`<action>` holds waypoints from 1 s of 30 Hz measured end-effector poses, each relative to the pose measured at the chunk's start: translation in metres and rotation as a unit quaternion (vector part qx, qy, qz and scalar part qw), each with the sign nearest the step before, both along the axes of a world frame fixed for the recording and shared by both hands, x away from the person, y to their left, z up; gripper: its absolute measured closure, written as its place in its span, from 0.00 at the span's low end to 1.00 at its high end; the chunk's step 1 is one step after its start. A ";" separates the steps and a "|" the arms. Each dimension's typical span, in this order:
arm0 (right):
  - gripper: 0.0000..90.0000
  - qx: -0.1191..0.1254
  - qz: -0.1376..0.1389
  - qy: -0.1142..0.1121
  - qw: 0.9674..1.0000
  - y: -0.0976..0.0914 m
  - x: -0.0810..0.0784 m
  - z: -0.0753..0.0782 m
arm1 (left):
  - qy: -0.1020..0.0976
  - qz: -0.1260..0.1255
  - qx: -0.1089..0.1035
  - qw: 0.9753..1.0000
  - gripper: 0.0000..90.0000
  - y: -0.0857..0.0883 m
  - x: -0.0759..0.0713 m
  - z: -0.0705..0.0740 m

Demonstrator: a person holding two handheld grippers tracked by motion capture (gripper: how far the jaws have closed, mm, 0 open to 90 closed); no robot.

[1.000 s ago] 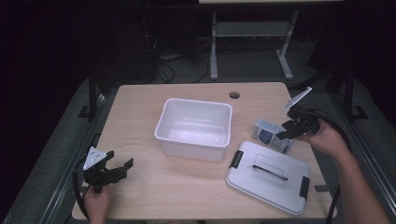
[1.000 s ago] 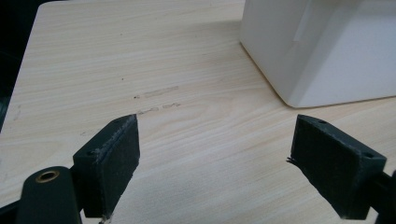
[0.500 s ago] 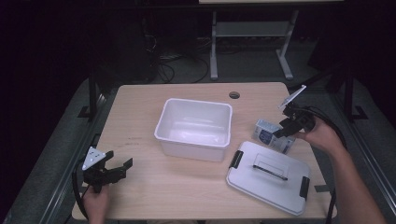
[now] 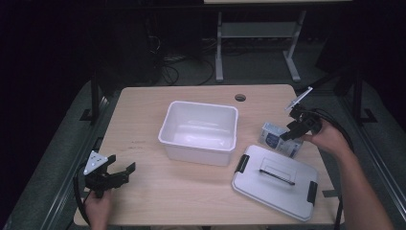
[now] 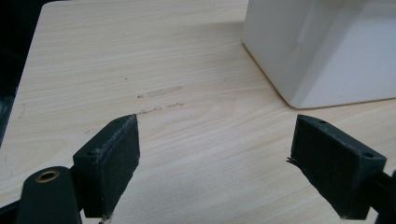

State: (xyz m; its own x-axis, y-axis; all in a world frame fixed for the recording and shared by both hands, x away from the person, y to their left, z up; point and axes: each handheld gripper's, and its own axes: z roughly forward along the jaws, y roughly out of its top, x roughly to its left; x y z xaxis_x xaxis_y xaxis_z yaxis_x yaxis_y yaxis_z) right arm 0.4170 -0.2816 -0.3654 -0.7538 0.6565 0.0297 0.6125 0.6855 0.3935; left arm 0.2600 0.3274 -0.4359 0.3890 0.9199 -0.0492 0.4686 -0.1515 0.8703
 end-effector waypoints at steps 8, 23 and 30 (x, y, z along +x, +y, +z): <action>0.44 -0.006 0.003 0.007 1.000 0.003 0.005 -0.005 | 0.000 -0.001 0.001 1.000 0.17 -0.001 0.000 0.000; 0.57 -0.019 0.017 0.021 0.999 0.008 0.010 -0.014 | 0.001 -0.001 0.000 1.000 0.17 0.000 0.000 0.000; 0.58 -0.020 0.023 0.019 0.999 0.009 0.010 -0.015 | 0.001 -0.003 0.000 1.000 0.17 -0.001 0.000 0.000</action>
State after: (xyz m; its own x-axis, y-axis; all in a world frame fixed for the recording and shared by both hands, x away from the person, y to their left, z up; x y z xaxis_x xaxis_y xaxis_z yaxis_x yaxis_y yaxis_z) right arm 0.4268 -0.2725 -0.3802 -0.7820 0.6224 0.0340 0.5941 0.7278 0.3426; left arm 0.2598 0.3267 -0.4361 0.3939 0.9178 -0.0497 0.4699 -0.1546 0.8691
